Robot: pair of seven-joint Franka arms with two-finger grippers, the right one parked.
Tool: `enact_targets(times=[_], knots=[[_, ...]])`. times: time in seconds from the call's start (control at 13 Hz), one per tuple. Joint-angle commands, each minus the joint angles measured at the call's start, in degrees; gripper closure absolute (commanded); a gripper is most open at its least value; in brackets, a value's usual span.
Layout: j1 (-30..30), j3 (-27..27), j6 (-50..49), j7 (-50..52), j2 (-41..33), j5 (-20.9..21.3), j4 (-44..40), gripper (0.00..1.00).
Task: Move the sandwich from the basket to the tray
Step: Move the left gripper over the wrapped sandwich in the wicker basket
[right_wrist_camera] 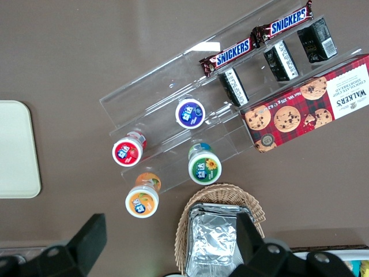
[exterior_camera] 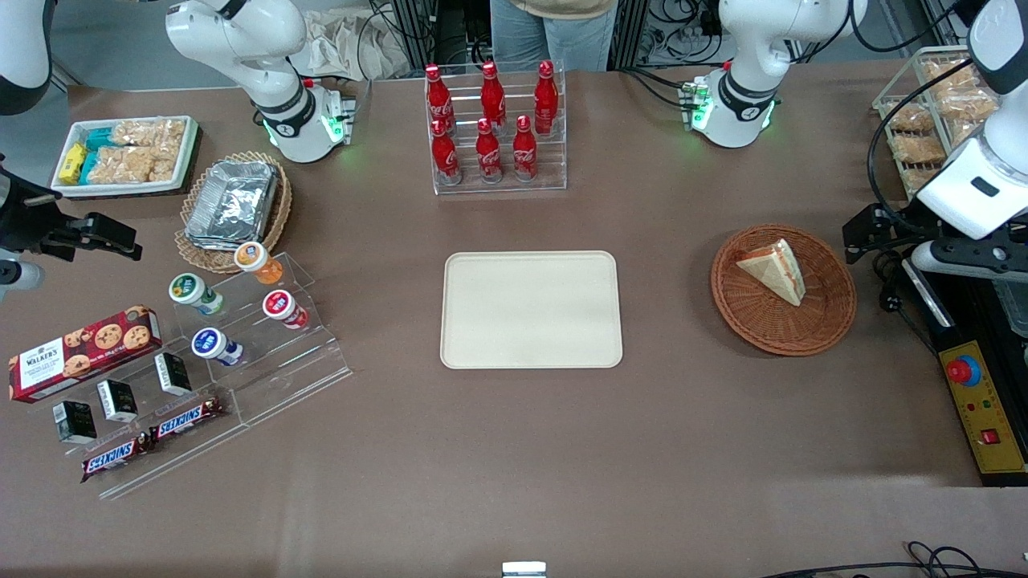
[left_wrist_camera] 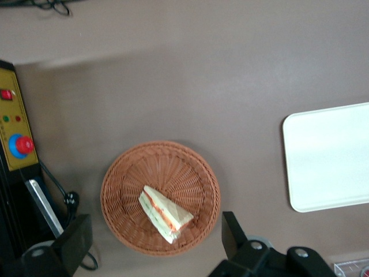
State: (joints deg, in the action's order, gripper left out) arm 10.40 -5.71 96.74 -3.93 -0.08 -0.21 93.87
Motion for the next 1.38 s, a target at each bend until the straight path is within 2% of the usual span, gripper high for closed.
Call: enact_targets(times=[0.0, 0.46, 0.62, 0.85, 1.08, 1.31], knots=[[-0.03, 0.17, -2.25, 5.21, 0.61, 0.04, -1.23, 0.00], [-0.11, 0.17, -3.93, 17.27, -1.22, 0.57, 2.01, 0.00], [-0.20, 0.17, -3.93, 28.05, -3.24, 0.74, 5.00, 0.00], [-0.64, -0.44, -3.93, 35.03, -8.42, 2.49, 11.58, 0.00], [-2.93, -0.62, -2.44, 42.23, -13.00, 2.41, 17.99, 0.00], [-2.84, -0.36, 1.59, 50.32, -14.68, 2.59, 25.55, 0.00]])
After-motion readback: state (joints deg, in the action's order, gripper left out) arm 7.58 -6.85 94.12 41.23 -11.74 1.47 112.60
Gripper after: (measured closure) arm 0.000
